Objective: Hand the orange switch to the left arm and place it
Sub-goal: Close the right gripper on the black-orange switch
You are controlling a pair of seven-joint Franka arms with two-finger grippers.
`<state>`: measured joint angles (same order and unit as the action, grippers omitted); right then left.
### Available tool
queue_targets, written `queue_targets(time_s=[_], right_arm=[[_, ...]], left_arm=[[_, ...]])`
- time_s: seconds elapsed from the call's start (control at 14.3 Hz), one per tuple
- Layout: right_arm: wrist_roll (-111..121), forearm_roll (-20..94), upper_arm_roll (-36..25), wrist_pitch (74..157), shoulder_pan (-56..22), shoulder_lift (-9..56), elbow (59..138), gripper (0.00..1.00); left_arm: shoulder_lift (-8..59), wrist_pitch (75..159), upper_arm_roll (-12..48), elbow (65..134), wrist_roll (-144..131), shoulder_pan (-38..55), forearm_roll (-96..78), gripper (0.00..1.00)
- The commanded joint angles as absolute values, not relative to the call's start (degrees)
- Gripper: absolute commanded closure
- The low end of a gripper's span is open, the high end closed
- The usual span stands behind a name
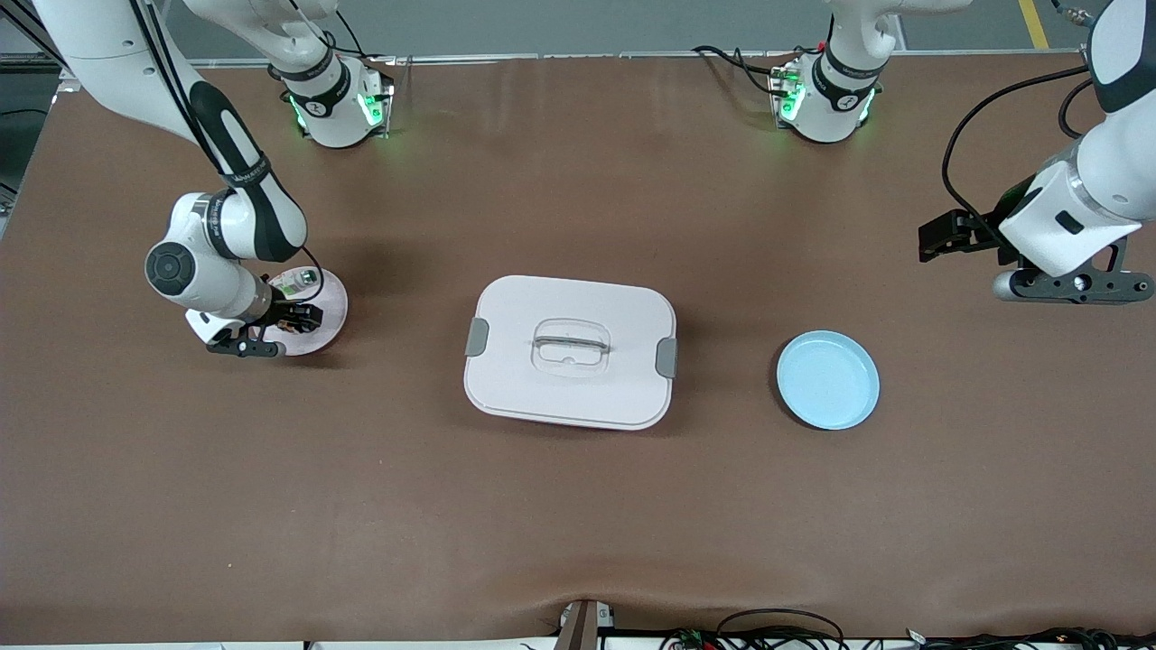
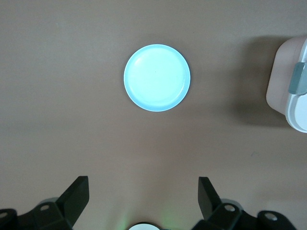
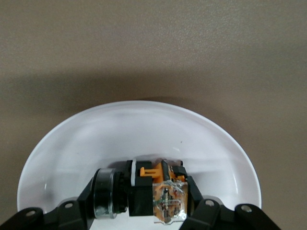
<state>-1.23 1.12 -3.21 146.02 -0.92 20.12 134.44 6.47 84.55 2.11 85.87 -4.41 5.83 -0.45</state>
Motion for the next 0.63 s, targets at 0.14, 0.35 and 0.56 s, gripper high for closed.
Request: queue_targets(time_s=[0.14,0.35,0.56], right_arm=[[-0.2,2.2,-2.9,145.3,-1.0,20.1,133.8,0.88],[-0.4,2.2,-2.8,142.8,-1.5,17.6,133.7,0.88],[-1.2,2.2,-2.6,140.2,-2.6,15.1,133.5,0.88]], left_arm=[[7.0,84.6,2.1,84.9,-3.5,5.7,-1.1,0.00],[7.0,84.7,2.1,84.8,-3.5,5.7,-1.1,0.00],[7.1,84.7,2.1,84.8,-3.3,5.2,-1.2,0.00]])
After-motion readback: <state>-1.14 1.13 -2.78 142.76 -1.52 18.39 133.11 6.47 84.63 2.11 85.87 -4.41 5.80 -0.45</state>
